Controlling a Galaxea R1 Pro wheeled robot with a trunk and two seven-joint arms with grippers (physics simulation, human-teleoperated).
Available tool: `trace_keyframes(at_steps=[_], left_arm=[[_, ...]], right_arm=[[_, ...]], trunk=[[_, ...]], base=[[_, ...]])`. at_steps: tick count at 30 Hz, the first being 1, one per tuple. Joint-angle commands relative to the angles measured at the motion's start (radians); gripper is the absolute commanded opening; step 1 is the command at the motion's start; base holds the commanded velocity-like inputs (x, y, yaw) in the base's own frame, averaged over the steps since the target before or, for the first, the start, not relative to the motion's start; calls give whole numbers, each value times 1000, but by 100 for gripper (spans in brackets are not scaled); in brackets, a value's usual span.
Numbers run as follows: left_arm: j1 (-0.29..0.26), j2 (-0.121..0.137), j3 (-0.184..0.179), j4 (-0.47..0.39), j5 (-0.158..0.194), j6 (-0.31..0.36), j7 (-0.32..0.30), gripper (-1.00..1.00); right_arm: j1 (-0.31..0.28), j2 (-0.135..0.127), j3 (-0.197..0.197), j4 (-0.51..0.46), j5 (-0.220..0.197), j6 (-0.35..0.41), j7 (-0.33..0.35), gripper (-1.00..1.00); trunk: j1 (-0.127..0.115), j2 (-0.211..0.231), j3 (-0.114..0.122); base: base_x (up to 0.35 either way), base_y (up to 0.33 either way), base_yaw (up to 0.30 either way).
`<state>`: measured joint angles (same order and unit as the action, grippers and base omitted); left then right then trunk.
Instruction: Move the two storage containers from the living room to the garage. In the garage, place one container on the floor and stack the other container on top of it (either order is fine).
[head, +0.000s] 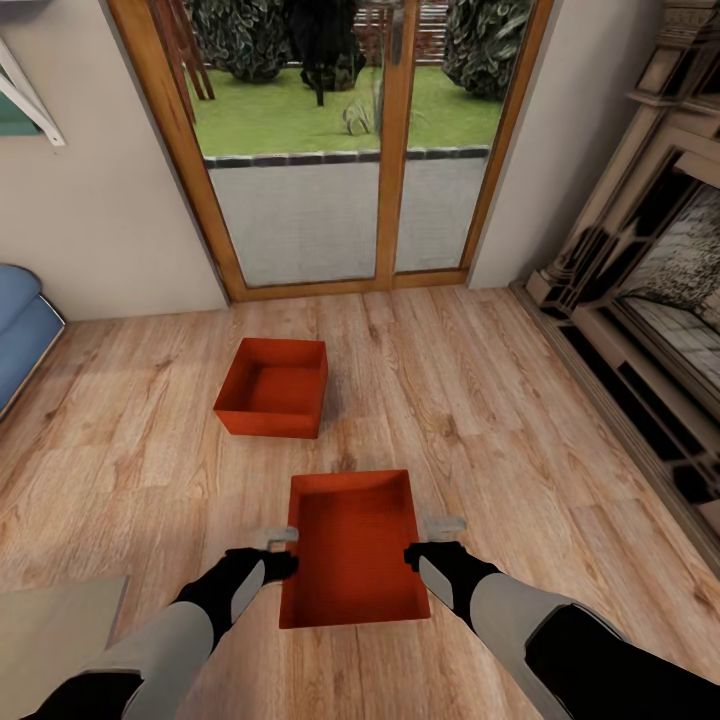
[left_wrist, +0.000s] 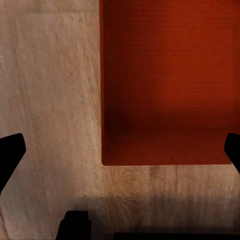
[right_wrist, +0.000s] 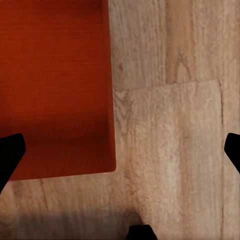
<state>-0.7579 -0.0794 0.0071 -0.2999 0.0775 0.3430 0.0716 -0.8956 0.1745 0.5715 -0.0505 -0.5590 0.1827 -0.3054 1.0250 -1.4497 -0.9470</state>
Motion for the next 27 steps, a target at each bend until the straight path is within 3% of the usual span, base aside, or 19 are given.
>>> trace_keyframes(at_steps=[1, 13, 27], left_arm=[[0, 0, 1, -6, 8, 4, 5, 100], [0, 3, -1, -70, 5, 1, 6, 100], [0, 3, 0, -110, 7, 57, 7, 100]], right_arm=[[0, 0, 8, -2, -6, 5, -5, 100], [0, 0, 8, -2, -7, 1, -5, 100], [0, 0, 8, -2, -6, 1, -4, 100]], trunk=[[0, 0, -1], [0, 0, -1], [8, -14, -7]], base=[[0, 0, 0], [0, 0, 0], [0, 0, 0]])
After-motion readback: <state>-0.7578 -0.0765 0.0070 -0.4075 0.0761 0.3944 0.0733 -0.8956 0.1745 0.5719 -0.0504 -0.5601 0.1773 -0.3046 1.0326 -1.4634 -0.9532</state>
